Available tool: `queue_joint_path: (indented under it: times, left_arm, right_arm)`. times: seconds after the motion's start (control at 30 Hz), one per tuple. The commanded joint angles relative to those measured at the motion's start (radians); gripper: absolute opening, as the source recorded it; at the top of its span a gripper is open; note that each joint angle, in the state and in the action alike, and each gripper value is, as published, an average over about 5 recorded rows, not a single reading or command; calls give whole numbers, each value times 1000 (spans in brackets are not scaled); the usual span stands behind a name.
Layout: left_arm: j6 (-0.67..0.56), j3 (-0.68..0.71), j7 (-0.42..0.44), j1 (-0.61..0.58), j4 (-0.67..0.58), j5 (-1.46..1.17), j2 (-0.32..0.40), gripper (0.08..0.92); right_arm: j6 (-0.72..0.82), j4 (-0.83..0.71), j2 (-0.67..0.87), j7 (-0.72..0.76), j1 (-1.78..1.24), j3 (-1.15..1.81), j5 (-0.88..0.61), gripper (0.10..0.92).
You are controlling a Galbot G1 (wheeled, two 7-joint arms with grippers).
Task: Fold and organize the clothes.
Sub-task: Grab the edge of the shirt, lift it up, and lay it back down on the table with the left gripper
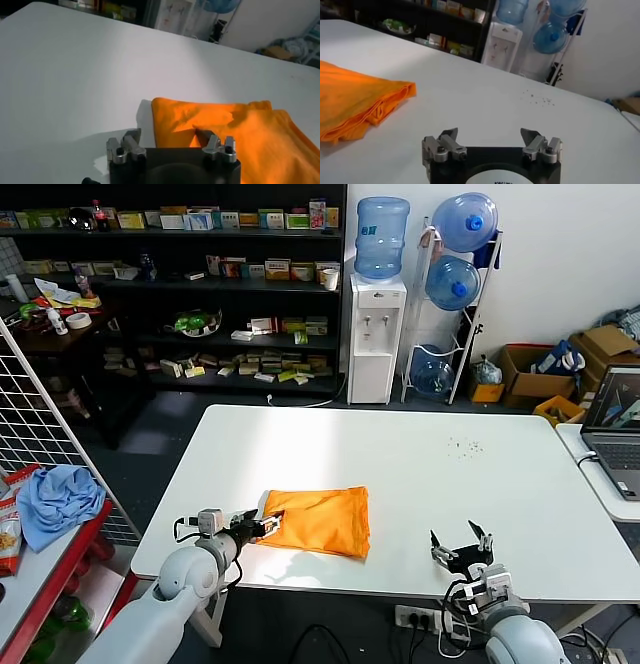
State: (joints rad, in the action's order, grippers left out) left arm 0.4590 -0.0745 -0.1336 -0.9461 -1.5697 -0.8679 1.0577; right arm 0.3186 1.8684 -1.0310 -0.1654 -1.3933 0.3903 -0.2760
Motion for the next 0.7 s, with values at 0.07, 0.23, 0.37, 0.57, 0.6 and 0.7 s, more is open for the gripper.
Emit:
queue_joint_path:
  times: [0.07, 0.23, 0.37, 0.57, 0.6, 0.7]
  left_arm:
    - [36, -7, 26, -3, 9, -19, 7, 654]
    - [30, -8, 35, -7, 0, -15, 10, 516]
    - [18, -11, 41, -11, -12, -12, 11, 394]
    - [-5, -37, 42, -43, -50, 3, 3, 222]
    - [-5, -45, 41, -51, -59, 1, -7, 196]
    - [3, -82, 32, -76, -79, -9, -56, 144]
  right_arm:
    - [3, 3, 0, -1, 2, 0, -2, 823]
    - [5, 6, -2, -1, 3, -3, -2, 823]
    - [6, 9, -5, -2, 6, -4, -2, 823]
    - [7, 10, -5, -3, 7, -8, -2, 823]
    - [7, 11, -4, -3, 8, -10, -2, 823]
    - [9, 10, -3, -5, 20, -21, -4, 823]
